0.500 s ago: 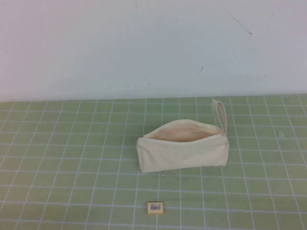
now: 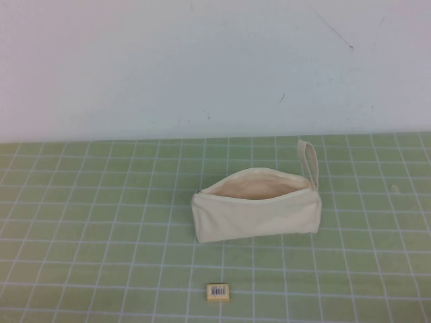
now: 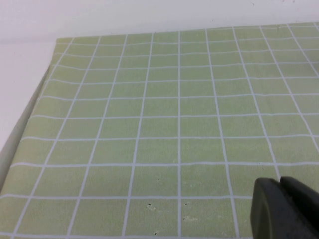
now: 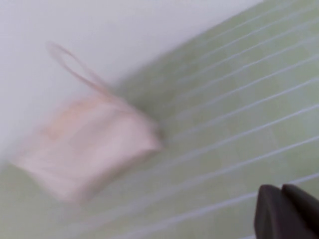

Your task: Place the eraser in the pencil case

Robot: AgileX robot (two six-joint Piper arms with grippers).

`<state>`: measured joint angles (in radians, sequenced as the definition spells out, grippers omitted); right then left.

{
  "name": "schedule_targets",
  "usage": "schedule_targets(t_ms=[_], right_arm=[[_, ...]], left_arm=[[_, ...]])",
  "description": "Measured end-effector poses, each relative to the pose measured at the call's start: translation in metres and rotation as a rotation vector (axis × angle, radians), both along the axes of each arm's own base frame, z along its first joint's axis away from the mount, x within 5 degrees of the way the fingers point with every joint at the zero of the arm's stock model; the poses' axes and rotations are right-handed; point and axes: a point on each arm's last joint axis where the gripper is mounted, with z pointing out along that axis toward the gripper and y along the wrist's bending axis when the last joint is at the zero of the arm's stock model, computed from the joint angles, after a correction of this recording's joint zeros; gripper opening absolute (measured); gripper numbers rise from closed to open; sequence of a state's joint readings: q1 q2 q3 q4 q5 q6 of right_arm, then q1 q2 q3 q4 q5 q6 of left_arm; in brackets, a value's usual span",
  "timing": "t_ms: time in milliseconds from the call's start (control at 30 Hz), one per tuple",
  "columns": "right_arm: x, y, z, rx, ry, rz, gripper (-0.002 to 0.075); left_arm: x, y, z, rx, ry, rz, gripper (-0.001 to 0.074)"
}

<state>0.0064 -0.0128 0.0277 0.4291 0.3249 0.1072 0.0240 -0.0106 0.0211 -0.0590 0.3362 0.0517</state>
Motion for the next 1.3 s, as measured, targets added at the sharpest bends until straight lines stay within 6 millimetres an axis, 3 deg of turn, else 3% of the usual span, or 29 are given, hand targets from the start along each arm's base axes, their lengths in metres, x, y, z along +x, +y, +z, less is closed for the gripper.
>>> schedule_targets(t_ms=[67, 133, 333, 633, 800, 967, 1100, 1300], right_arm=[[0.000, 0.007, 0.005, 0.274, 0.004, 0.008, -0.0001], [0.000, 0.010, 0.009, 0.416, -0.005, 0.010, -0.0001], [0.000, 0.010, 0.012, 0.376, -0.049, 0.036, -0.0001], [-0.001, 0.012, 0.018, 0.088, -0.131, 0.124, -0.0001], [-0.008, 0.018, 0.067, -0.186, -0.259, 0.249, -0.0001], [-0.003, 0.029, 0.110, -0.596, -0.183, 0.541, -0.0001], [0.016, 0.026, 0.148, -0.926, -0.039, 0.786, -0.0001], [0.047, 0.033, 0.172, -1.066, 0.001, 0.976, -0.0001]], left_arm=[[0.000, 0.000, 0.000, 0.000, 0.000, 0.000, -0.0001], [0.000, 0.000, 0.000, 0.000, 0.000, 0.000, -0.0001], [0.000, 0.000, 0.000, 0.000, 0.000, 0.000, -0.0001], [0.000, 0.000, 0.000, 0.000, 0.000, 0.000, -0.0001], [0.000, 0.000, 0.000, 0.000, 0.000, 0.000, -0.0001], [0.000, 0.000, 0.000, 0.000, 0.000, 0.000, -0.0001], [0.000, 0.000, 0.000, 0.000, 0.000, 0.000, -0.0001], [0.000, 0.000, 0.000, 0.000, 0.000, 0.000, -0.0001]])
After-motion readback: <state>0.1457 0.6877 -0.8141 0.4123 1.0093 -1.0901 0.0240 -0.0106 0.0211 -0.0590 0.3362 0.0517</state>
